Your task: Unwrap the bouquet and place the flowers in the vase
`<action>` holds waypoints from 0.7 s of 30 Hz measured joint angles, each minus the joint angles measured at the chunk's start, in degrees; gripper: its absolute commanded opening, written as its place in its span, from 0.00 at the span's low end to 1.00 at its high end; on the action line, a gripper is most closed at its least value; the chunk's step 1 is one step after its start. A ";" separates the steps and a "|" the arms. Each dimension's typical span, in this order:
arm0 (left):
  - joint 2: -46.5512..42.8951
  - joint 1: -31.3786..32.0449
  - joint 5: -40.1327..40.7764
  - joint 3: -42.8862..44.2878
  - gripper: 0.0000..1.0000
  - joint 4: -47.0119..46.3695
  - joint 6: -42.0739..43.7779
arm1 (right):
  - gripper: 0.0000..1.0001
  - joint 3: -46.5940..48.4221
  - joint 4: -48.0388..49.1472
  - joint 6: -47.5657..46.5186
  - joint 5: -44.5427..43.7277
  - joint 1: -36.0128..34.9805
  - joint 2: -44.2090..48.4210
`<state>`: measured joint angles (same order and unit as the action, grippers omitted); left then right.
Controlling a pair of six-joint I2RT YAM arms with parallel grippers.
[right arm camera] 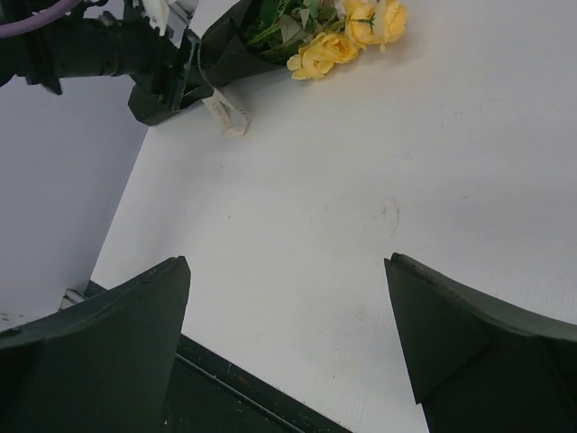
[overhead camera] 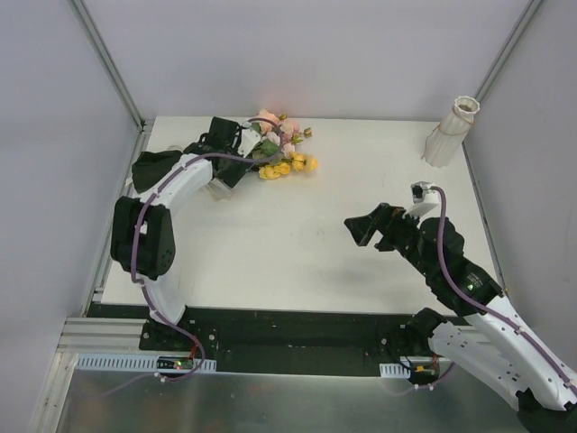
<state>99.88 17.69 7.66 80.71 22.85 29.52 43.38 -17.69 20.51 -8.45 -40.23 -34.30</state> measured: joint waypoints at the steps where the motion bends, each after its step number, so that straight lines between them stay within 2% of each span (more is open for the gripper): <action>1: 2.01 -0.44 -0.17 1.68 0.73 -0.04 0.66 | 0.99 0.00 0.00 0.02 0.26 0.00 0.15; 6: 10.32 -1.18 -1.51 9.07 0.68 -0.33 3.72 | 0.99 0.00 -0.11 0.22 1.73 0.00 0.76; 13: 16.83 -1.27 -1.60 13.16 0.61 -0.92 5.92 | 0.99 0.00 -1.18 0.22 1.60 0.00 2.19; 18: 18.64 -1.27 -1.42 13.33 0.31 -0.92 6.29 | 0.99 0.11 -1.44 0.24 1.38 0.00 2.86; 21: 18.99 -1.27 -1.16 13.33 0.19 -0.87 6.58 | 0.99 0.11 -1.75 0.22 1.31 0.00 2.86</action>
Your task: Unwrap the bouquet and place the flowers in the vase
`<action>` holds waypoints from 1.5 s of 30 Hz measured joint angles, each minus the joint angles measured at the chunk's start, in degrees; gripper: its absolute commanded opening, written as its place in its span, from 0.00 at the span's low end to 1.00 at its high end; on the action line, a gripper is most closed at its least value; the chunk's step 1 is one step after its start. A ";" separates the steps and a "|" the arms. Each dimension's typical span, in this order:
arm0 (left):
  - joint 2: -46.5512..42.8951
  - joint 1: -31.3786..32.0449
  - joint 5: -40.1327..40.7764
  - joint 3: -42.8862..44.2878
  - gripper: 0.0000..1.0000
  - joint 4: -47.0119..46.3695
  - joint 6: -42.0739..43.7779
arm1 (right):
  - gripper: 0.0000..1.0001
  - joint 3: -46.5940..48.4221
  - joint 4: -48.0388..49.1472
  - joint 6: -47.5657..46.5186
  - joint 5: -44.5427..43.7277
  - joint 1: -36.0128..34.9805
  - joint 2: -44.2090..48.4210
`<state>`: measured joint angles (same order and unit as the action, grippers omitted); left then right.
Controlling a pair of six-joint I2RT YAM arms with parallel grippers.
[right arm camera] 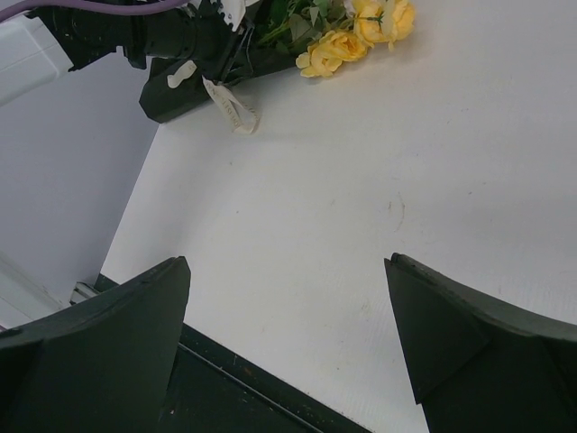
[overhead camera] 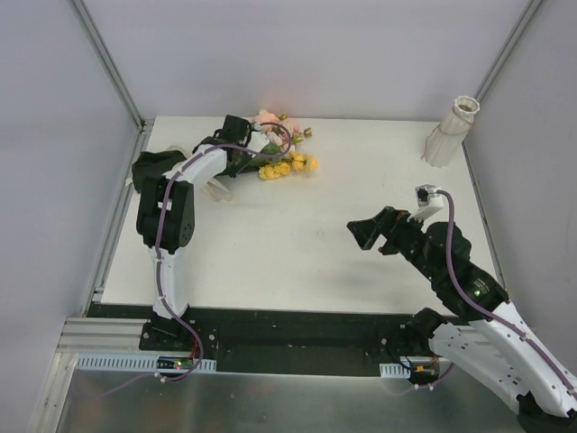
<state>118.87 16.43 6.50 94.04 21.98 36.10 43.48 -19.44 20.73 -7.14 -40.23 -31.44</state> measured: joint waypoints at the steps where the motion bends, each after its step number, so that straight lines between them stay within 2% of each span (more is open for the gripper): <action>1: 0.00 0.00 0.04 0.00 0.16 0.00 -0.20 | 0.99 0.00 -0.11 0.02 -0.11 0.00 -0.02; 5: 0.00 0.15 0.24 0.00 0.00 -0.11 -0.72 | 0.99 0.00 -0.74 0.11 -0.68 0.00 -0.02; 10: 0.00 2.38 1.64 0.00 0.00 -0.07 -2.78 | 0.99 0.00 -0.96 0.79 -1.40 0.00 -0.09; 15: -0.04 7.30 3.80 0.24 0.00 0.04 -8.68 | 0.99 0.00 -0.98 1.53 -2.36 0.00 -0.28; 22: -0.46 14.99 6.27 2.69 0.02 1.55 -20.79 | 0.99 -0.09 -1.79 2.60 -5.55 0.00 -0.13; 27: -1.07 18.93 3.17 5.53 0.04 2.95 -33.07 | 0.99 -0.09 -3.87 3.19 -7.63 0.00 0.02; 29: -1.01 19.67 -0.02 7.61 0.17 3.91 -37.88 | 0.99 -0.11 -4.68 3.48 -8.11 0.00 0.37; 31: -1.01 20.00 -2.80 10.03 0.39 4.46 -41.77 | 0.99 -0.11 -4.98 3.91 -8.55 0.00 0.81; 32: -1.01 20.02 -3.74 11.50 0.47 4.50 -43.21 | 0.99 -0.11 -4.98 4.15 -8.72 0.00 0.98; 34: -1.07 19.98 -4.68 14.08 0.55 4.28 -45.55 | 0.98 -0.11 -5.07 4.59 -8.79 0.00 1.03; 37: -2.51 19.98 -4.35 14.97 0.63 4.24 -46.77 | 0.98 -0.11 -5.49 5.51 -8.79 0.00 0.90; 39: -4.37 19.98 -2.78 14.67 0.82 4.90 -46.88 | 0.98 -0.11 -5.66 6.32 -8.76 0.00 0.66; 40: -5.77 19.98 -1.46 14.01 0.86 4.94 -47.08 | 0.98 -0.11 -5.73 6.73 -8.72 0.00 0.44; 45: -16.85 18.78 4.17 6.34 0.94 5.73 -51.89 | 0.97 -0.17 -5.66 8.57 -8.07 0.00 -1.42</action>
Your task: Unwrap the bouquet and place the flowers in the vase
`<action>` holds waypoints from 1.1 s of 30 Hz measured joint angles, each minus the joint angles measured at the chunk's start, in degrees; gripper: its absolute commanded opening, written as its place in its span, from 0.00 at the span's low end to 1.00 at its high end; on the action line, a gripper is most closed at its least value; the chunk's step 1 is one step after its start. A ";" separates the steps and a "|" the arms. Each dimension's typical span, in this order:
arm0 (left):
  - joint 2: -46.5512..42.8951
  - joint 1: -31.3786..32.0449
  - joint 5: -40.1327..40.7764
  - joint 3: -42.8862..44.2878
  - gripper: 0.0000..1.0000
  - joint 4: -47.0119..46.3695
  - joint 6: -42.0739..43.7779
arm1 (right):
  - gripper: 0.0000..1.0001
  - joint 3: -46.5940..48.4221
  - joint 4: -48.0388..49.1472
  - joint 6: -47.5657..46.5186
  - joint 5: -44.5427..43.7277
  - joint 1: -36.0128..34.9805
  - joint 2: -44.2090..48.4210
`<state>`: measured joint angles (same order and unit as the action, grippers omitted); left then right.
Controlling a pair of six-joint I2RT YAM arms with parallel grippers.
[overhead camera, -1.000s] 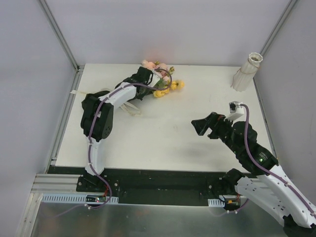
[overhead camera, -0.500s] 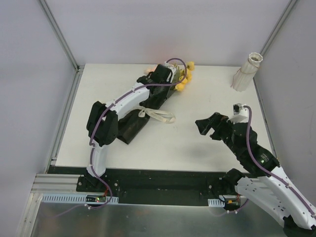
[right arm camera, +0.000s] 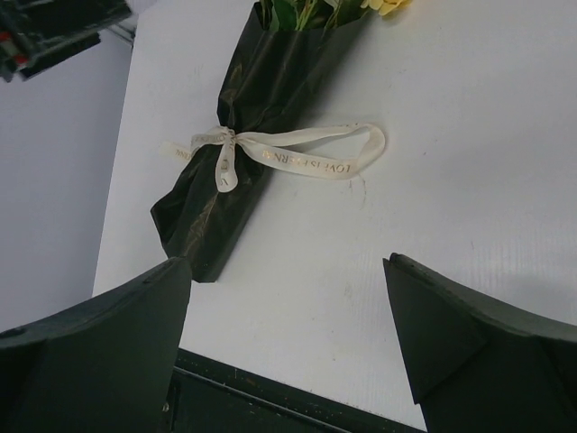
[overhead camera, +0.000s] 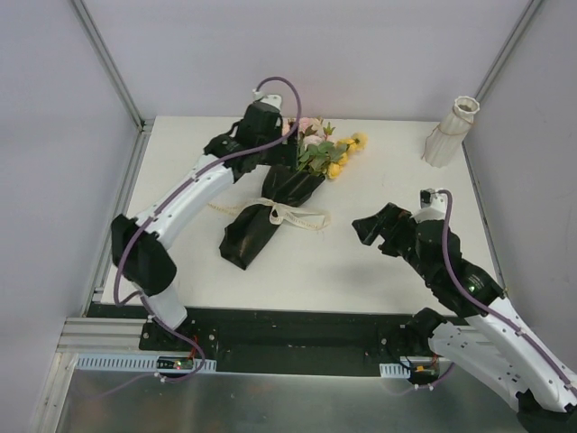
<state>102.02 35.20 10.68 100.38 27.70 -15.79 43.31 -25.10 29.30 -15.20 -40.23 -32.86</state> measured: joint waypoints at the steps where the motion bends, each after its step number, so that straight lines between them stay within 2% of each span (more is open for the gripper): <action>1: -2.89 -0.83 0.39 -2.21 0.94 0.09 -1.75 | 0.96 -0.07 0.09 0.33 0.33 0.00 -0.46; 4: -11.04 -5.64 1.16 -8.96 0.85 0.31 -10.21 | 0.96 -0.48 0.42 1.18 1.38 0.00 -1.79; 9: -19.23 -14.73 2.36 -21.03 0.82 -0.09 -28.30 | 0.95 -0.61 0.44 2.21 2.84 0.00 -3.93; 13: -20.48 -15.80 4.28 -28.96 0.77 1.27 -39.89 | 0.94 -0.59 0.44 3.15 3.67 0.00 -4.55; 21: -14.69 -19.23 0.76 -32.48 0.75 -1.77 -52.41 | 0.93 -0.96 0.48 5.73 4.35 0.00 -4.68; 23: -11.54 -19.93 -0.63 -32.50 0.72 -3.39 -54.05 | 0.93 -1.01 0.50 6.21 4.76 0.00 -4.83; 29: -1.64 -20.74 -6.78 -32.50 0.70 -7.56 -56.65 | 0.93 -1.01 0.46 6.69 5.16 0.00 -4.87; 33: 0.50 -21.44 -9.25 -32.74 0.68 -9.11 -57.48 | 0.93 -1.01 0.39 6.69 5.18 0.00 -4.85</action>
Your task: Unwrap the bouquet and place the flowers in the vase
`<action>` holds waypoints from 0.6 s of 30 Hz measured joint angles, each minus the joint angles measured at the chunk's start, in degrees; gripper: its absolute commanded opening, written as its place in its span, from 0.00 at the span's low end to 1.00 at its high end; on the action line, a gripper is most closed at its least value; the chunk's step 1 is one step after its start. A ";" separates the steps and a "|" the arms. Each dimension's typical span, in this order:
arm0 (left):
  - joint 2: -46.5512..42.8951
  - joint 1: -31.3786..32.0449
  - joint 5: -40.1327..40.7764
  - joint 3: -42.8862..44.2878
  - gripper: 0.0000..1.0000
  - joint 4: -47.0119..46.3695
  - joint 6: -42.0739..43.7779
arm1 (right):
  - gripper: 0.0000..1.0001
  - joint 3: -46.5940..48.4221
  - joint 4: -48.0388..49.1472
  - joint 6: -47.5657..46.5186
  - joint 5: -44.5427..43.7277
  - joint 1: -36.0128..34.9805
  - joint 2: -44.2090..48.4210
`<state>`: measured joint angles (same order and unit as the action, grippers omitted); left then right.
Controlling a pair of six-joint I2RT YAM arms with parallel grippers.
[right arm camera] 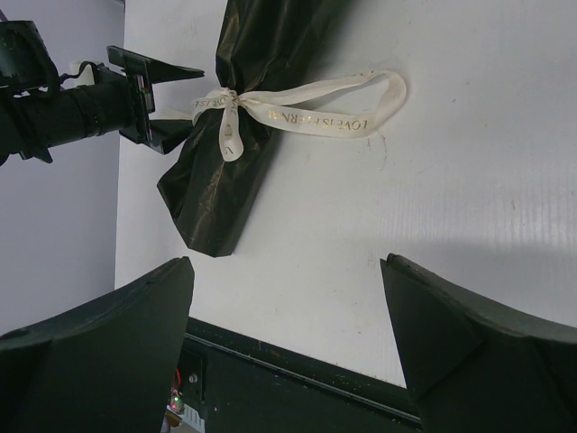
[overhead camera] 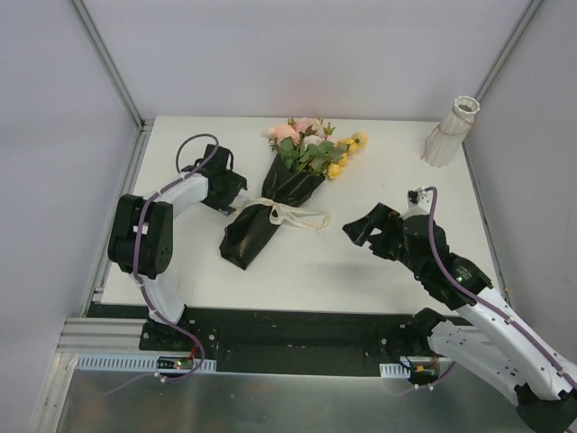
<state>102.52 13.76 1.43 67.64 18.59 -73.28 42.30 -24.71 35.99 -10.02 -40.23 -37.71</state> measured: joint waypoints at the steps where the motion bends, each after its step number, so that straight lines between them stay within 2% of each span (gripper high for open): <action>1: 0.00 -0.04 -0.22 -0.11 0.67 -0.39 -0.28 | 0.93 0.00 0.00 0.00 0.00 0.00 0.00; 5: 0.04 0.26 -1.09 -1.20 0.62 -1.86 -1.44 | 0.93 0.00 0.00 0.00 0.00 0.00 -0.02; 8: 0.79 0.96 -1.51 -1.44 0.52 -2.10 -2.38 | 0.93 0.00 0.00 0.04 0.04 0.00 -0.09; 16: 1.86 2.25 -1.18 -2.47 0.00 -3.04 -3.96 | 0.91 0.00 0.02 0.22 0.26 0.00 -0.57; 18: 1.44 2.36 -0.79 -2.93 0.00 -3.17 -3.87 | 0.91 0.00 0.02 0.44 0.28 0.00 -0.59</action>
<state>103.96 16.12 0.64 64.71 15.42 -77.14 42.30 -24.69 36.42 -9.74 -40.23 -38.30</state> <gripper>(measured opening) 0.036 0.917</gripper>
